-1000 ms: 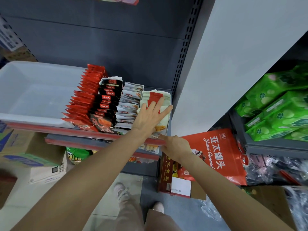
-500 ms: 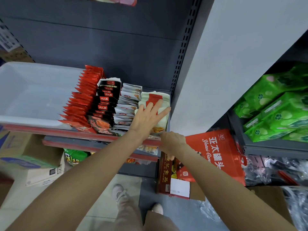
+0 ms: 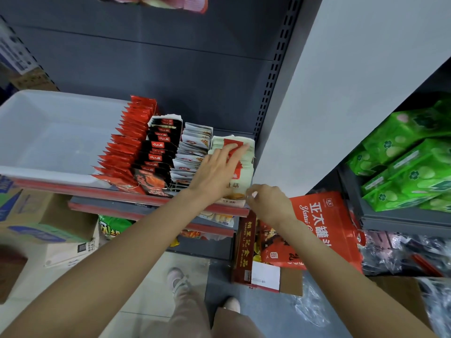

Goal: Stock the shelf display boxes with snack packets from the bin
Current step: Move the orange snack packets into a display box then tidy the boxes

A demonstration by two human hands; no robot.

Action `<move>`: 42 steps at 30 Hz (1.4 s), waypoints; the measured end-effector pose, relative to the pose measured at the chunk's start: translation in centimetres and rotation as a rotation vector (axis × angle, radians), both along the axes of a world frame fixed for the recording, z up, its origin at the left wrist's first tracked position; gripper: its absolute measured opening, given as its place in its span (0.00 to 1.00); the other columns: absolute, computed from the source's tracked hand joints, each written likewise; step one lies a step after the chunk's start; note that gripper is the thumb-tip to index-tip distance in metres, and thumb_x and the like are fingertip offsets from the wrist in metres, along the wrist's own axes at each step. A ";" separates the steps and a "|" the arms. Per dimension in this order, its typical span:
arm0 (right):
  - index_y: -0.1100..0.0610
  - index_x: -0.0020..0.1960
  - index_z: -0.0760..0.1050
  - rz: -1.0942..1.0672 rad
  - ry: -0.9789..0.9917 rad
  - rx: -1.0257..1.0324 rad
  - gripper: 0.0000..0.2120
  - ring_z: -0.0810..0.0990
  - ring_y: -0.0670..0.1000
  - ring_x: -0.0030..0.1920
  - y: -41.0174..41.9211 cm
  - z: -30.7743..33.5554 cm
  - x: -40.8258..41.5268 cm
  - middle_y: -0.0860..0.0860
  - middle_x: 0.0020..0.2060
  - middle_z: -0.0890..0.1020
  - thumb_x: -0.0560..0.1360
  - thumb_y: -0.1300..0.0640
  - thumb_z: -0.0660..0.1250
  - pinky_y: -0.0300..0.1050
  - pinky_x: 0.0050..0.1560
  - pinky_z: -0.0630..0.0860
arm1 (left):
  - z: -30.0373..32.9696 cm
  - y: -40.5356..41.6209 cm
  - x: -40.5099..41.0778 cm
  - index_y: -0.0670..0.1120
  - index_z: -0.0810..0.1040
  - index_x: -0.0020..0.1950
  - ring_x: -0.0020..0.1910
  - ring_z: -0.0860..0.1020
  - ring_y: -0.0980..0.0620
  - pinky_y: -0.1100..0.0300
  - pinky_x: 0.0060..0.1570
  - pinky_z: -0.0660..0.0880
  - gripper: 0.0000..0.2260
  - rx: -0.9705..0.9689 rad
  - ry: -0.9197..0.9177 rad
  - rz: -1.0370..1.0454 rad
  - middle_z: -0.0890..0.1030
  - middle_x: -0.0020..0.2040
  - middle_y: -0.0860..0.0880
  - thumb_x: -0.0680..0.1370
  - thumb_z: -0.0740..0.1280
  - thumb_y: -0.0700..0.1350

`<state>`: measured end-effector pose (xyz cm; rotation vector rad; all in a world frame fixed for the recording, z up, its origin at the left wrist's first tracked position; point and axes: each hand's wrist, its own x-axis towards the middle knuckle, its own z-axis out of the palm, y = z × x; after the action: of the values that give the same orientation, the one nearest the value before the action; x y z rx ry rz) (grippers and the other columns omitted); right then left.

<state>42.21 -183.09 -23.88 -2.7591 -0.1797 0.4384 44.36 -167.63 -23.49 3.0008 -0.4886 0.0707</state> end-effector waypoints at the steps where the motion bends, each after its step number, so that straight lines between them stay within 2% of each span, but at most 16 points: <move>1: 0.57 0.53 0.75 -0.074 -0.024 0.091 0.09 0.80 0.57 0.41 -0.4 0.2 0.1 0.56 0.43 0.82 0.78 0.56 0.59 0.46 0.38 0.77 | 0.3 0.1 -0.1 0.48 0.44 0.77 0.71 0.60 0.46 0.53 0.70 0.59 0.49 -0.003 0.006 0.032 0.55 0.75 0.44 0.68 0.76 0.46; 3: 0.59 0.58 0.71 -0.181 -0.008 0.258 0.10 0.79 0.55 0.41 -0.7 0.2 0.6 0.57 0.47 0.81 0.78 0.59 0.60 0.47 0.41 0.77 | 0.1 0.2 -0.4 0.45 0.43 0.77 0.75 0.52 0.45 0.53 0.73 0.50 0.47 0.078 -0.021 0.053 0.50 0.77 0.43 0.71 0.74 0.44; 6: 0.57 0.72 0.60 -0.197 0.140 0.478 0.25 0.77 0.52 0.49 -0.1 0.1 1.2 0.57 0.58 0.77 0.77 0.63 0.63 0.43 0.46 0.75 | -0.7 -0.1 -0.9 0.42 0.38 0.76 0.76 0.40 0.43 0.50 0.74 0.43 0.43 0.098 -0.001 0.043 0.41 0.77 0.41 0.75 0.67 0.37; 9: 0.56 0.72 0.58 -0.093 0.129 0.616 0.32 0.75 0.46 0.53 1.1 -0.4 0.8 0.51 0.57 0.76 0.73 0.68 0.67 0.28 0.44 0.73 | -0.5 -0.2 -1.0 0.41 0.33 0.75 0.75 0.35 0.43 0.48 0.75 0.42 0.44 0.053 0.081 0.026 0.36 0.76 0.41 0.75 0.67 0.36; 10: 0.56 0.71 0.57 -0.101 0.120 0.660 0.33 0.75 0.46 0.55 1.4 -0.6 0.7 0.49 0.56 0.75 0.72 0.68 0.68 0.27 0.44 0.73 | -0.2 0.0 -1.0 0.42 0.32 0.75 0.74 0.33 0.44 0.48 0.75 0.41 0.45 -0.011 0.142 0.021 0.34 0.76 0.42 0.75 0.67 0.36; 12: 0.57 0.73 0.54 -0.176 0.124 0.782 0.36 0.76 0.48 0.59 1.9 -0.9 0.6 0.47 0.56 0.76 0.71 0.68 0.69 0.35 0.53 0.76 | 0.6 0.2 -1.1 0.44 0.31 0.75 0.73 0.30 0.47 0.50 0.74 0.38 0.47 -0.329 0.278 0.102 0.31 0.75 0.45 0.75 0.68 0.38; 14: 0.57 0.76 0.43 -0.209 0.142 0.855 0.42 0.74 0.46 0.61 2.8 -0.7 0.4 0.47 0.60 0.75 0.73 0.69 0.66 0.44 0.63 0.73 | 0.9 0.3 -0.7 0.46 0.32 0.76 0.74 0.32 0.51 0.55 0.72 0.40 0.47 -0.637 0.328 0.258 0.32 0.76 0.48 0.75 0.68 0.38; 17: 0.55 0.76 0.32 -0.214 0.175 0.902 0.46 0.70 0.46 0.65 3.6 -0.8 -0.4 0.50 0.67 0.69 0.74 0.72 0.61 0.47 0.69 0.67 | 1.2 -0.1 -0.4 0.48 0.34 0.76 0.76 0.36 0.51 0.55 0.73 0.45 0.44 -0.719 0.371 0.357 0.35 0.77 0.50 0.75 0.65 0.32; 21: 0.52 0.77 0.44 -0.195 0.207 0.962 0.42 0.76 0.40 0.58 2.3 -1.0 -0.3 0.44 0.59 0.76 0.73 0.74 0.62 0.44 0.64 0.73 | 2.0 0.1 0.1 0.48 0.40 0.77 0.76 0.41 0.53 0.52 0.75 0.52 0.41 -0.854 0.436 0.340 0.38 0.77 0.52 0.74 0.60 0.28; 25: 0.45 0.72 0.45 -0.149 0.227 1.005 0.40 0.76 0.31 0.51 2.6 -1.0 0.0 0.38 0.55 0.73 0.74 0.72 0.62 0.28 0.48 0.74 | 2.8 -0.8 1.2 0.48 0.42 0.78 0.76 0.39 0.53 0.51 0.75 0.43 0.38 -0.759 0.440 0.339 0.39 0.78 0.53 0.75 0.60 0.32; 29: 0.50 0.77 0.43 -0.232 0.247 1.053 0.38 0.79 0.38 0.49 1.9 -0.6 1.5 0.40 0.52 0.77 0.76 0.67 0.61 0.29 0.46 0.76 | 3.0 -0.6 1.6 0.49 0.47 0.78 0.77 0.48 0.52 0.51 0.75 0.53 0.31 -0.832 0.318 0.339 0.44 0.78 0.52 0.79 0.56 0.35; 32: 0.50 0.77 0.44 -0.349 0.222 1.111 0.32 0.79 0.37 0.46 1.5 -0.2 4.7 0.43 0.55 0.78 0.80 0.59 0.58 0.28 0.38 0.73 | 2.6 0.7 2.2 0.47 0.48 0.78 0.77 0.42 0.49 0.54 0.74 0.44 0.23 -0.387 0.196 0.204 0.44 0.78 0.47 0.83 0.51 0.44; 35: 0.50 0.77 0.41 -0.362 0.240 1.083 0.29 0.77 0.44 0.51 2.6 -0.7 6.2 0.50 0.65 0.72 0.82 0.52 0.53 0.30 0.38 0.74 | 1.6 1.7 2.8 0.49 0.41 0.77 0.75 0.35 0.49 0.52 0.73 0.38 0.24 -0.100 0.236 0.121 0.38 0.77 0.48 0.84 0.45 0.52; 37: 0.50 0.77 0.41 -0.322 0.210 1.089 0.28 0.78 0.49 0.53 3.4 -1.3 6.1 0.54 0.65 0.72 0.83 0.53 0.52 0.31 0.40 0.77 | 1.0 1.9 2.5 0.51 0.36 0.76 0.74 0.33 0.50 0.53 0.71 0.34 0.25 -0.106 0.291 0.108 0.35 0.77 0.49 0.83 0.44 0.54; 39: 0.51 0.77 0.45 -0.315 0.175 1.098 0.28 0.78 0.52 0.57 3.7 -1.4 6.0 0.56 0.65 0.71 0.82 0.53 0.54 0.38 0.49 0.79 | 0.8 1.7 1.7 0.51 0.35 0.76 0.74 0.33 0.50 0.55 0.70 0.33 0.25 -0.114 0.268 0.099 0.35 0.77 0.49 0.83 0.43 0.54; 42: 0.50 0.75 0.53 -0.297 0.165 1.039 0.31 0.76 0.55 0.62 3.6 -1.6 6.5 0.56 0.66 0.71 0.77 0.43 0.60 0.53 0.60 0.76 | 0.9 1.5 0.9 0.49 0.37 0.77 0.75 0.35 0.51 0.55 0.71 0.35 0.25 -0.080 0.223 0.122 0.36 0.77 0.49 0.83 0.42 0.54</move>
<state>48.66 -179.54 -25.48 -1.6855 0.0462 0.3466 45.25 -166.09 -22.60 2.9088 -0.2729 -0.2273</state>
